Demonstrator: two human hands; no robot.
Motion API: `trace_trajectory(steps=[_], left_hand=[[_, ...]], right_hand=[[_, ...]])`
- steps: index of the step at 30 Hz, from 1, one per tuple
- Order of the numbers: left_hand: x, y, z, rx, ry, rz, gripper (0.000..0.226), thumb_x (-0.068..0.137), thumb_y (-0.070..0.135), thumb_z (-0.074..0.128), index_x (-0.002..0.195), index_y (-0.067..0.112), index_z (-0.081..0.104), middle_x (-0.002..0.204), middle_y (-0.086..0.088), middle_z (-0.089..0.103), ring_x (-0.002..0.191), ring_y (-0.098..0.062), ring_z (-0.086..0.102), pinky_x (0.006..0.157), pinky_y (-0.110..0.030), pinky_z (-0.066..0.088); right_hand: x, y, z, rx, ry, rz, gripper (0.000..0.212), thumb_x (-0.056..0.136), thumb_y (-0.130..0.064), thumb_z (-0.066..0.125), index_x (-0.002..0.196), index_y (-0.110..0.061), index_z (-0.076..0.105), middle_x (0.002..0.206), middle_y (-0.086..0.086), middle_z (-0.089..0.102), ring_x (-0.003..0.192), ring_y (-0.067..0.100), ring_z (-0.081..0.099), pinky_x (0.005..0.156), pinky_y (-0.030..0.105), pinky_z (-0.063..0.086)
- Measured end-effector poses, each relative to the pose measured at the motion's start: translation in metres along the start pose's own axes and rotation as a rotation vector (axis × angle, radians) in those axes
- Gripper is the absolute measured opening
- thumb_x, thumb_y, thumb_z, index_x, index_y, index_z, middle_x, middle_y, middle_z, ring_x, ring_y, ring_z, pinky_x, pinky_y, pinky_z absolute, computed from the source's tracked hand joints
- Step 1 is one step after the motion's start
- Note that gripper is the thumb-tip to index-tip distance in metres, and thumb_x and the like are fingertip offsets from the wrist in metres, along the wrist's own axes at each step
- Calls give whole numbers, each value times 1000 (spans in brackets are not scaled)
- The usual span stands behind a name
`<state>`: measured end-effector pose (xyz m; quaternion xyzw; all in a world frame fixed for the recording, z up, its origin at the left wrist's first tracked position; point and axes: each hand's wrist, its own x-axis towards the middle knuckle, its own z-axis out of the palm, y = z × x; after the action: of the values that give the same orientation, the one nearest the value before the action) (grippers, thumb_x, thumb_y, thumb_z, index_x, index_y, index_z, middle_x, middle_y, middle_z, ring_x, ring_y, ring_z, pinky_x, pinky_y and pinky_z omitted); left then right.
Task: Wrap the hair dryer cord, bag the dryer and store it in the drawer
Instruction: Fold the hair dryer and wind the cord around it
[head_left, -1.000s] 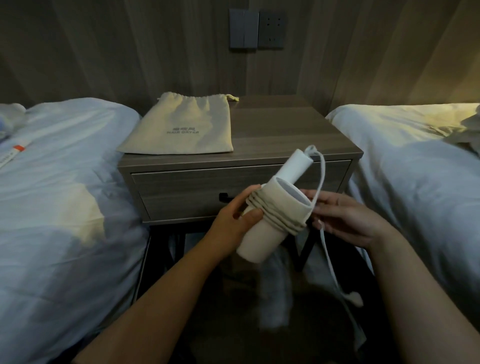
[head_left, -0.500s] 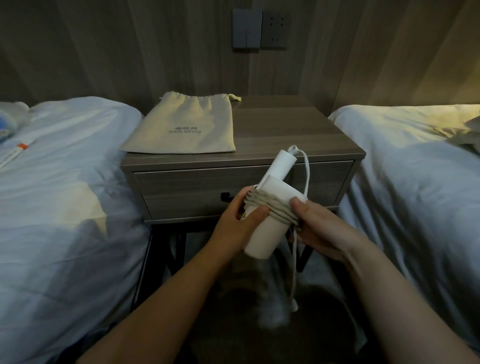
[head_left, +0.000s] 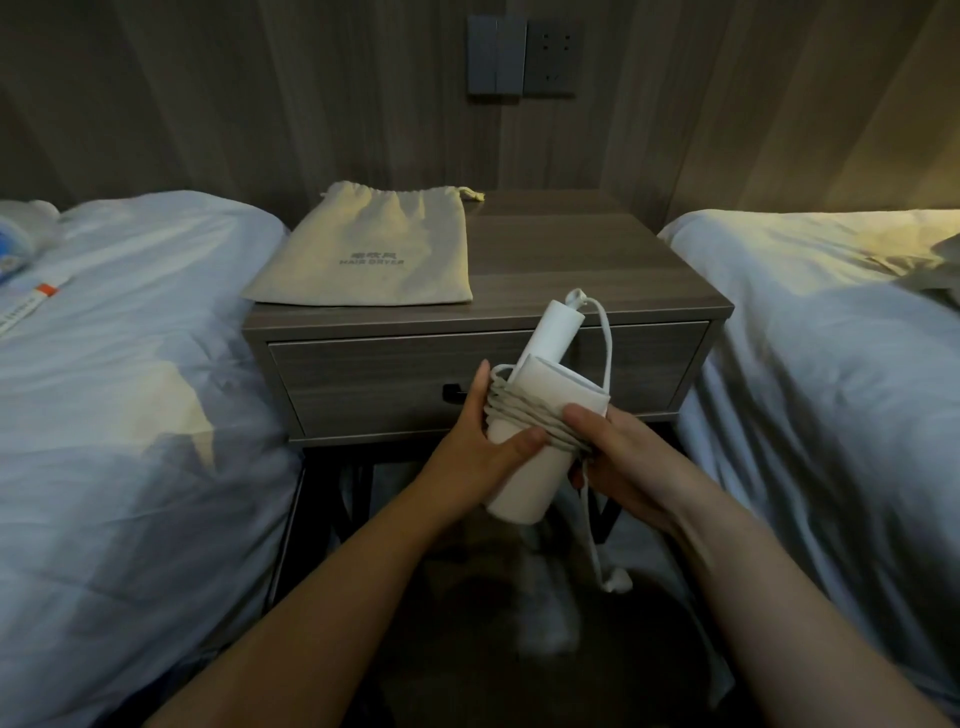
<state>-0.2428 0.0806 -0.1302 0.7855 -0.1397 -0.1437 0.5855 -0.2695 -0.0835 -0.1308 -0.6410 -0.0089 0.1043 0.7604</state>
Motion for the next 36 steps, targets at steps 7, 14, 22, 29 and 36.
trace_trajectory(steps=[7, 14, 22, 29, 36], left_hand=[[-2, 1, -10, 72, -73, 22, 97, 82, 37, 64, 143, 46, -10, 155, 7, 25, 117, -4, 38, 94, -27, 34], [-2, -1, -9, 130, -144, 27, 94, 80, 38, 67, 143, 48, -2, 155, 7, 25, 123, -3, 34, 103, -29, 33], [-4, -1, -6, 107, -202, 23, 119, 71, 20, 77, 136, 52, -17, 152, 13, 23, 119, -1, 39, 95, -25, 37], [-5, 2, 0, 82, -48, 58, 98, 70, 28, 78, 140, 50, 13, 123, 21, 41, 97, 10, 47, 76, -12, 40], [-6, 7, -15, 237, 76, 63, 98, 66, 39, 78, 140, 48, 14, 136, 10, 45, 103, -6, 48, 84, -24, 40]], right_hand=[[-9, -2, 4, -54, -58, 123, 19, 95, -29, 43, 92, -16, 56, 50, -9, 64, 44, 1, 56, 40, 16, 39], [-14, -5, -8, -352, 32, 132, 37, 75, -48, 62, 51, -20, 65, 43, -4, 46, 38, 8, 38, 43, 23, 27], [-15, -13, -10, -394, 144, 44, 46, 57, -65, 58, 44, -21, 51, 42, -6, 35, 39, 8, 29, 43, 21, 21], [-11, -9, -21, -250, 17, 37, 60, 49, -79, 66, 63, -21, 59, 58, 7, 38, 44, 10, 31, 42, 21, 22], [-10, -25, -35, -357, 125, 129, 59, 88, -57, 41, 94, -4, 67, 55, 8, 55, 43, 16, 41, 47, 27, 34]])
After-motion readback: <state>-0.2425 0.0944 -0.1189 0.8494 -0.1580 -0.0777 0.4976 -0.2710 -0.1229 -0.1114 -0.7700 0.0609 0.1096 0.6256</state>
